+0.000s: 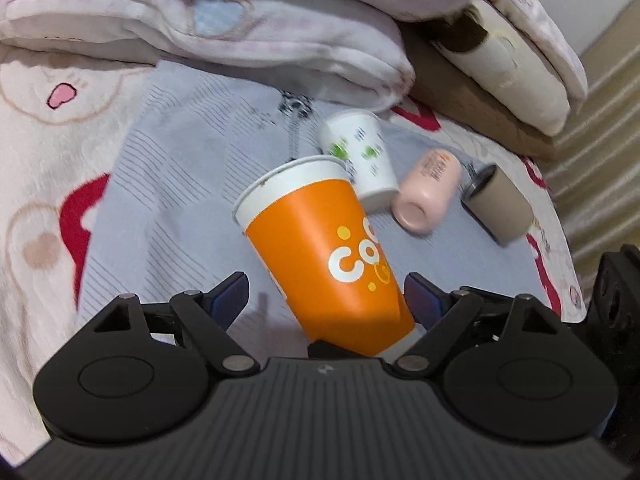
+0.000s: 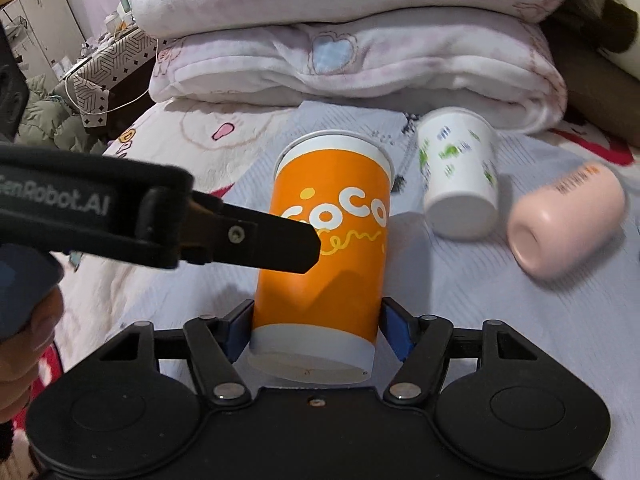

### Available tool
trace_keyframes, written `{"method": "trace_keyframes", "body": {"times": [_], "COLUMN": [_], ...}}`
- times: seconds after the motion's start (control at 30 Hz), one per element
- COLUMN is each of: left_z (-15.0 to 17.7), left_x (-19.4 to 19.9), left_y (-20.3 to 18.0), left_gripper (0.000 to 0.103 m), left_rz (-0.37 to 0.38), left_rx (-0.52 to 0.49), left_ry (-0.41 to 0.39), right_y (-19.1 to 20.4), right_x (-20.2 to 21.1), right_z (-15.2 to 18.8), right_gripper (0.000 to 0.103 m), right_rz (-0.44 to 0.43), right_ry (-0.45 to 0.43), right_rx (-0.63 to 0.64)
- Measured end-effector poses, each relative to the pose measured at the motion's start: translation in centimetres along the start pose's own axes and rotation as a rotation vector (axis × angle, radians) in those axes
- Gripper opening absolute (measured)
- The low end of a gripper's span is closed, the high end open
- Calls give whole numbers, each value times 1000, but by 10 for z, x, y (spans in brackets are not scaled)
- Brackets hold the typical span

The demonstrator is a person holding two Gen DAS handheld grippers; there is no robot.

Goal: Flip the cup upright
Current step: 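Lift the orange cup with the right gripper and rotate it rim-up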

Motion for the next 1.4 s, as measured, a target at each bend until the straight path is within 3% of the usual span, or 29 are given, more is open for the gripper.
{"method": "trace_keyframes", "body": {"times": [0.3,0.47,0.63,0.8,0.87,0.93,1.3,1.4], "left_z": [34,46,54,53,51,47,42,45], "left_x": [-19,-30,-38,-38,-37,-36,-58,-62], "left_y": [-33,-38,-36,-35,-34,-31,-25,-26], "left_gripper": [85,85,72,71,71,74,85,84], "left_rz": [60,61,83,100,102,100,154,168], "left_rx": [-7,-14,2,3,-2,0,60,61], "left_ry": [80,107,132,134,139,140,170,160], "right_y": [-19,-25,-29,-32,-34,-36,-45,-46], "right_x": [36,34,24,21,23,25,9,9], "right_z": [38,54,62,61,58,53,34,36], "right_gripper": [71,71,71,72,82,84,85,79], "right_rz": [29,51,35,4,2,-1,-14,-3], "right_ry": [21,85,127,150,148,134,180,172], "right_rx": [-65,-141,-183,-175,-156,-132,-95,-84]}}
Point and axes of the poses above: each gripper's, at about its wrist camera, not at the fingertips, and x roughly against the way its jaws point, y to its left, z to its underside, the point moved 6 cm from there along -x, roughly the way its jaws point, and after that the axes turned 10 degrees about z, right-handed, at the moved point
